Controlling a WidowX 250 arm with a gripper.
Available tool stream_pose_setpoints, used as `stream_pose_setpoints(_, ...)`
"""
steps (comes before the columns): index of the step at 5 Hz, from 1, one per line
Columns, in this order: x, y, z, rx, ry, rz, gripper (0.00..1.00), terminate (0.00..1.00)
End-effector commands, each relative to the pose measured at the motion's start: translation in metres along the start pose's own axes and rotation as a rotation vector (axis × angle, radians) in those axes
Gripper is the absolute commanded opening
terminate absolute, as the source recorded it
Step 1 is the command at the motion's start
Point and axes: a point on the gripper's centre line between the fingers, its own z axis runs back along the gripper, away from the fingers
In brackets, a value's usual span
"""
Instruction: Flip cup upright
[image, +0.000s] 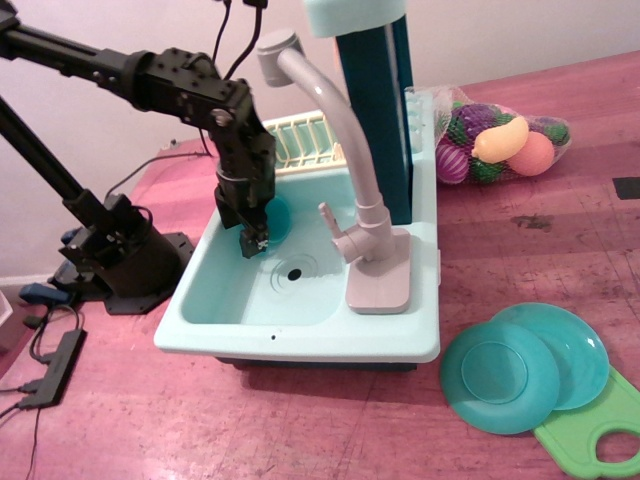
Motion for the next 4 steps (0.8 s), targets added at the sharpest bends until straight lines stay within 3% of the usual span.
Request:
stream_pose_setpoints(1, 0.009, -0.003, -0.004, -0.009, 0.009, -0.018, 1.00, 0.00)
stream_pose_setpoints(2, 0.012, -0.011, -0.008, -0.025, 0.012, -0.007, 1.00, 0.00)
stream_pose_setpoints(3, 0.030, 0.000, -0.012, -0.064, -0.024, 0.069, 1.00, 0.00)
stream_pose_setpoints(4, 0.042, 0.014, 0.003, -0.097, -0.073, 0.157, 1.00, 0.00)
